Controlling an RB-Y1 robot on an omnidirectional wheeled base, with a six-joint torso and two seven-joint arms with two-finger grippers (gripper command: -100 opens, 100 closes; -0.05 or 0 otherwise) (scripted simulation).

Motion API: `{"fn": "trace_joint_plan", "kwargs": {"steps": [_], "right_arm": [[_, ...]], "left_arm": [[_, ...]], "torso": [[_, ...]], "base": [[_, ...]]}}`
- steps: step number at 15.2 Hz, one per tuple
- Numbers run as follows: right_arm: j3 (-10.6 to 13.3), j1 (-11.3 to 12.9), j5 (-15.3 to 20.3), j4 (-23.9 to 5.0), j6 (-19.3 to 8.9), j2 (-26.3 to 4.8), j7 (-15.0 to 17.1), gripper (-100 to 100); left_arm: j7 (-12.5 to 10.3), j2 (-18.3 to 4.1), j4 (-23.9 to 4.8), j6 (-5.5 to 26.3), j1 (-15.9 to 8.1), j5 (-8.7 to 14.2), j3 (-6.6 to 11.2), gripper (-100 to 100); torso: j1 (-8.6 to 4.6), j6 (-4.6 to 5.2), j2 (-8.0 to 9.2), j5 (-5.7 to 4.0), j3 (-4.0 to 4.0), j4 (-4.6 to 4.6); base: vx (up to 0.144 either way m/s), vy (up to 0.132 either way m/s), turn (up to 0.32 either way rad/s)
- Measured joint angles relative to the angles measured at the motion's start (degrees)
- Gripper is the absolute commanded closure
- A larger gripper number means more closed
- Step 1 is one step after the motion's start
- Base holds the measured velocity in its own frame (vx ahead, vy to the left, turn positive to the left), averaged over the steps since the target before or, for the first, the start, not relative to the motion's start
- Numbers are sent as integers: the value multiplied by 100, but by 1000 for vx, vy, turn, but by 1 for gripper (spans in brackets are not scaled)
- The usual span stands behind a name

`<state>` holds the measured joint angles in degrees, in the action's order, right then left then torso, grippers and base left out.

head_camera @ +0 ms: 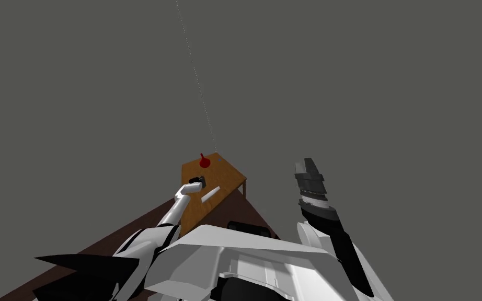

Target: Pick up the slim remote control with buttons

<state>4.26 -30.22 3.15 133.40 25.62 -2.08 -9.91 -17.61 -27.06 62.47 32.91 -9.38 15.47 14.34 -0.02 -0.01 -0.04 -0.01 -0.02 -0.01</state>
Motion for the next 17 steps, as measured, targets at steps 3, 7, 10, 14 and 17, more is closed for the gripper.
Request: {"fn": "trace_joint_plan", "kwargs": {"steps": [3,7,10,14,17], "right_arm": [[0,0,0,0,0,0,0,0],[0,0,0,0,0,0,0,0],[0,0,0,0,0,0,0,0],[0,0,0,0,0,0,0,0],[0,0,0,0,0,0,0,0]], "left_arm": [[-61,-74,-352,284,-153,109,51,-100],[-159,-149,-863,659,-392,219,123,-100],[-245,-188,-1054,991,-466,284,181,-100],[-328,-232,-1526,1316,-653,380,243,-100],[-431,-285,-1897,1653,-826,468,308,-100]], "torso": [[0,0,0,0,0,0],[0,3,-2,0,-1,0],[1,2,-1,0,0,0],[2,1,-1,1,-1,0],[4,2,-5,1,-2,-1]], "base": [[10,-3,-89],[12,-3,-96],[13,1,-85],[13,3,-86],[22,10,-115]]}}
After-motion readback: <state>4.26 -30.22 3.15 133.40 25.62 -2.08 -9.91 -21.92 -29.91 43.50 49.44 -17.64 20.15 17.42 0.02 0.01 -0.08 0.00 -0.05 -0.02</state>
